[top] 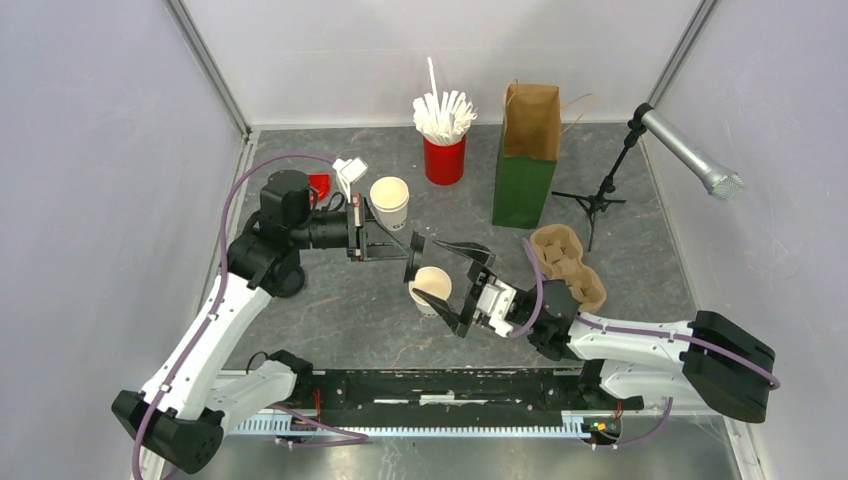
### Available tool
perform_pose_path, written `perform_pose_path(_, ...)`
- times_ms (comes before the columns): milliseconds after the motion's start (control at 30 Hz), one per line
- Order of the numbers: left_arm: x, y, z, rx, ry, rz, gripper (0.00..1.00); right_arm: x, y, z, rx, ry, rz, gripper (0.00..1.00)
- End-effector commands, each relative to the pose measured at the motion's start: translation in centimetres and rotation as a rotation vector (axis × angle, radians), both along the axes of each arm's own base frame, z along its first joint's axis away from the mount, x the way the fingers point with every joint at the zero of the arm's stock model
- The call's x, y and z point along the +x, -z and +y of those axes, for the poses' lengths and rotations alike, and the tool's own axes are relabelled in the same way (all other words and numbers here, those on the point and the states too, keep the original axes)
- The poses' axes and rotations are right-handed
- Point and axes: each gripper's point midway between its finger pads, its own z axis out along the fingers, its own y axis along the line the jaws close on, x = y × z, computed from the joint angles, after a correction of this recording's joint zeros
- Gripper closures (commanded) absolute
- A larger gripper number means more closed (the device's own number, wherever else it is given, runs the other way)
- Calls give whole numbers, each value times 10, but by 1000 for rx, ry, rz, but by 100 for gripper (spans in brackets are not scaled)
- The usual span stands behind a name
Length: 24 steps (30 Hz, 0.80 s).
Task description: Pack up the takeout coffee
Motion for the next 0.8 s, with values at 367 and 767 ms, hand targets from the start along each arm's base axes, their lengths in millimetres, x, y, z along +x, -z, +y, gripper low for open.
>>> perform_pose_path(367, -27, -5, -2, -47, 107, 0, 97, 6, -20, 3, 38, 57, -83, 2)
perform_pose_path(767, -31, -2, -2, -37, 120, 2, 98, -1, -20, 9, 46, 12, -105, 2)
